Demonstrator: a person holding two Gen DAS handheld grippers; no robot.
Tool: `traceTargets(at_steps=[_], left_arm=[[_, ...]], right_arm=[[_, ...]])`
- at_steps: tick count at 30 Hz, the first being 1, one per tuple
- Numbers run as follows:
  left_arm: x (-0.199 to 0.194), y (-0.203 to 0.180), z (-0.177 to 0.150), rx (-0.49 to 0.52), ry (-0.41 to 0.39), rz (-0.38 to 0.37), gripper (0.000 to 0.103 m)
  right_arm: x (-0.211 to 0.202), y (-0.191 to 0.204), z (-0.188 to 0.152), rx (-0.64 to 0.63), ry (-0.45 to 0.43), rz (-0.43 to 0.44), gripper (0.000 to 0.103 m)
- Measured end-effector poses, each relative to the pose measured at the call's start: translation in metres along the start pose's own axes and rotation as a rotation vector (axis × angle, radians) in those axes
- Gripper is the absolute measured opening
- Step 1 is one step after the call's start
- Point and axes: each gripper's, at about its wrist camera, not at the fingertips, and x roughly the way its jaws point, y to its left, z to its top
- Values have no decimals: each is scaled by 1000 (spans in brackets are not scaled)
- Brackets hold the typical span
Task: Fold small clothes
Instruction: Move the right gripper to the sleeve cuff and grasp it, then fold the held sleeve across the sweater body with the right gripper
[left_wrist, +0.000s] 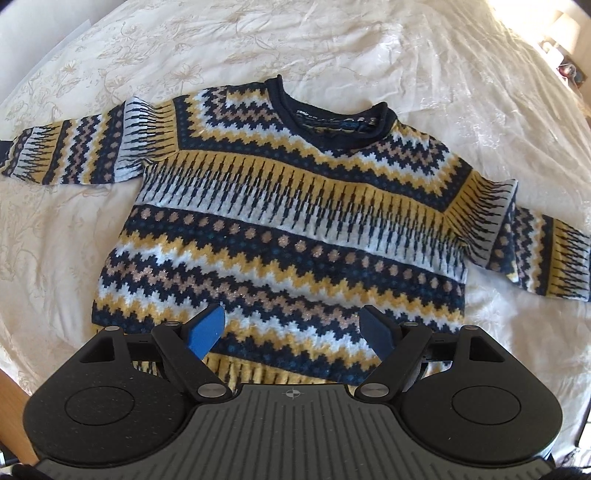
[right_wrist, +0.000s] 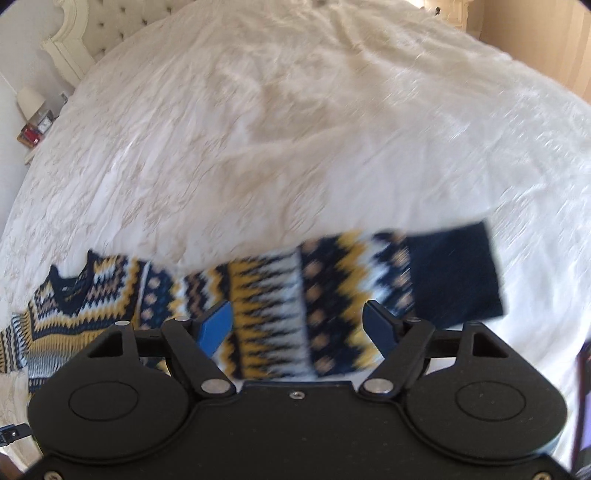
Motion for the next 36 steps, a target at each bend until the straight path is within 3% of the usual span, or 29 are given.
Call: traceTargets(at_steps=[6, 11, 14, 16, 18, 20, 22, 27, 36], left_arm=[[0, -12, 3, 3, 1, 14, 79], [-1, -17, 3, 8, 1, 24, 79], [-1, -18, 3, 12, 1, 28, 79], [1, -16, 3, 15, 4, 27, 79], [2, -12, 4, 17, 3, 25, 79], [3, -7, 5, 18, -2, 22, 79], [4, -1, 6, 19, -7, 17, 79], [8, 23, 10, 34, -21, -3, 79], [15, 93, 26, 87, -36, -33, 79]], right_arm=[[13, -42, 19, 0, -5, -92, 79], [35, -70, 14, 55, 58, -64, 82], [41, -64, 11, 35, 44, -86, 79], [42, -56, 10, -2, 41, -105, 65], [38, -50, 9, -19, 41, -79, 37], [34, -43, 11, -11, 43, -48, 18], [27, -29, 14, -29, 30, -59, 18], [-5, 12, 17, -18, -32, 24, 18], [-46, 147, 16, -36, -111, 209, 18]])
